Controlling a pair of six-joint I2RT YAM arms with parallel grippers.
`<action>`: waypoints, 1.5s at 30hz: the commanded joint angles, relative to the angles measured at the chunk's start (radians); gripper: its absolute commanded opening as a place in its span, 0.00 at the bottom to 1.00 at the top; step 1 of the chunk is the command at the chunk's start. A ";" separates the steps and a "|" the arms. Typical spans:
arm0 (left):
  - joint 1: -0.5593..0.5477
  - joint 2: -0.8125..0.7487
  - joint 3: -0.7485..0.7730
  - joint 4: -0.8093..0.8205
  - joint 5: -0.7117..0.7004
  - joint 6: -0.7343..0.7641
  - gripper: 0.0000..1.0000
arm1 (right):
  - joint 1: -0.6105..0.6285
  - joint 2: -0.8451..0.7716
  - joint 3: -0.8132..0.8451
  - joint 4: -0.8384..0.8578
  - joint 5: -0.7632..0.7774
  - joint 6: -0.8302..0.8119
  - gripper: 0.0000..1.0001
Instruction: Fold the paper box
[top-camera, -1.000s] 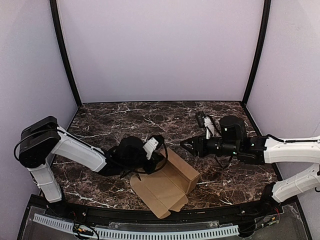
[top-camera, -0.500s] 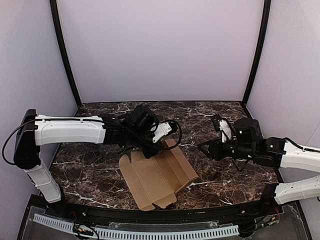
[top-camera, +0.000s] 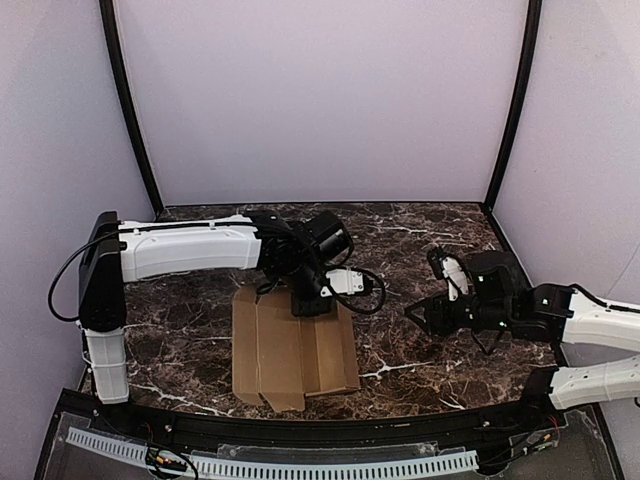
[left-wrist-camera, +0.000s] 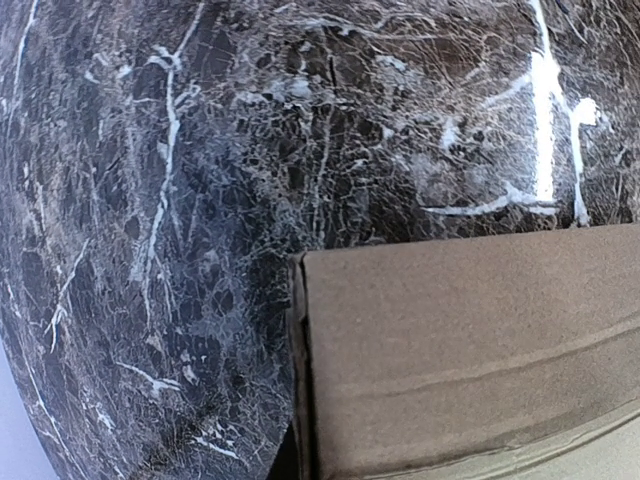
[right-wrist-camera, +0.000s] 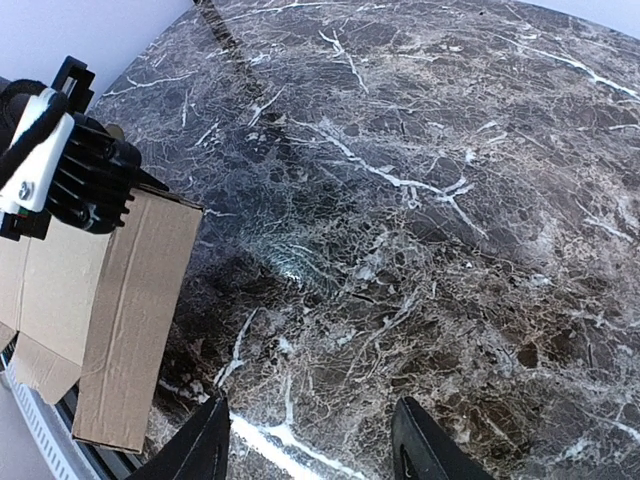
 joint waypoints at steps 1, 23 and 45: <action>-0.009 0.047 0.096 -0.158 0.039 0.097 0.00 | -0.010 -0.012 -0.024 -0.005 -0.007 0.028 0.55; -0.075 0.340 0.308 -0.254 -0.035 0.122 0.07 | -0.010 -0.075 -0.113 0.023 0.082 0.135 0.58; -0.110 0.357 0.419 -0.273 -0.085 0.099 0.33 | -0.009 -0.076 -0.130 0.054 0.066 0.138 0.59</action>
